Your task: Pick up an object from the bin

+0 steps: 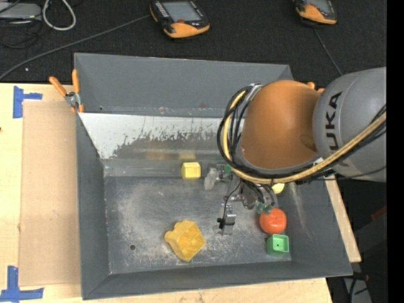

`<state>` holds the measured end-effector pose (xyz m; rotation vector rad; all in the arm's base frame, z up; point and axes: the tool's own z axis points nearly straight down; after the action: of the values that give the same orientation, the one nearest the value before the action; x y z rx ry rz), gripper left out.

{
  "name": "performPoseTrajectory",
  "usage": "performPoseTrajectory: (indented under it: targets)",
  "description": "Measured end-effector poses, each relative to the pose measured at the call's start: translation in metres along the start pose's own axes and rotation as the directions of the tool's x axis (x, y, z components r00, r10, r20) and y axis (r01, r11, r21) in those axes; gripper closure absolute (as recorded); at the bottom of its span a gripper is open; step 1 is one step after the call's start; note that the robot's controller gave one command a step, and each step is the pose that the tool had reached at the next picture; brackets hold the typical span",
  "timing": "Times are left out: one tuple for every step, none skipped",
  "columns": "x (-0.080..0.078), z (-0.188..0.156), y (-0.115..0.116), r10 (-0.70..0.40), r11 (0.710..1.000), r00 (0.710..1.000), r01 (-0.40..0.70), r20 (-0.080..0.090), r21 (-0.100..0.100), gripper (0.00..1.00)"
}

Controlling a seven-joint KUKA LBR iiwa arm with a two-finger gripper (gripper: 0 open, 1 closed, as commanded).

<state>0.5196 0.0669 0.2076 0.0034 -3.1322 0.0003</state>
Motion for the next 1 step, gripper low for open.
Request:
performPoseTrajectory:
  targets:
    - [-0.0017,-0.004,-0.0005,0.003,1.0,1.0,-0.003,0.008,-0.001,0.0]
